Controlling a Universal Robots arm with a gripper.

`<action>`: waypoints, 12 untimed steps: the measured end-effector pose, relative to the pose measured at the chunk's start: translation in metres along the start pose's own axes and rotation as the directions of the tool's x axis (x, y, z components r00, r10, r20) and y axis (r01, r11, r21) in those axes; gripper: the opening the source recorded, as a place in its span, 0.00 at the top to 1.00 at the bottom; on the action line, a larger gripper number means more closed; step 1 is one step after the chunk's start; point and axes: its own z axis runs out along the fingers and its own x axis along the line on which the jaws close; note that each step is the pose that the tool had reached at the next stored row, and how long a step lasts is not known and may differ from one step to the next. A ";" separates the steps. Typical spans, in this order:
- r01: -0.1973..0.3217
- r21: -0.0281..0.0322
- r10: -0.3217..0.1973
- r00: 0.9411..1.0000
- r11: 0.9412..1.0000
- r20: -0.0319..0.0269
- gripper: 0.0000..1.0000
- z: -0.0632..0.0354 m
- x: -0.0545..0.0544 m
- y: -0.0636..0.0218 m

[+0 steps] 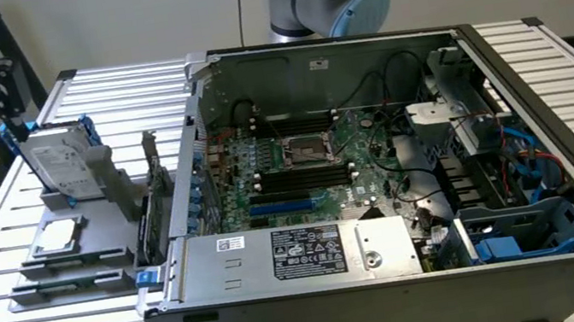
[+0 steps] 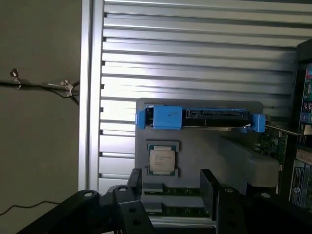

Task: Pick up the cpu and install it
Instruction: 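Pick up the cpu and move it towards the insertion slot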

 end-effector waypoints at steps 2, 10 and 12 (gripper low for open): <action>-0.008 0.000 0.008 1.000 1.000 0.000 0.40 0.0038 0.000 -0.0008; -0.027 0.000 0.027 1.000 1.000 0.000 0.40 0.0183 0.000 -0.0098; -0.029 0.000 0.029 1.000 1.000 0.000 0.40 0.0218 0.001 -0.0133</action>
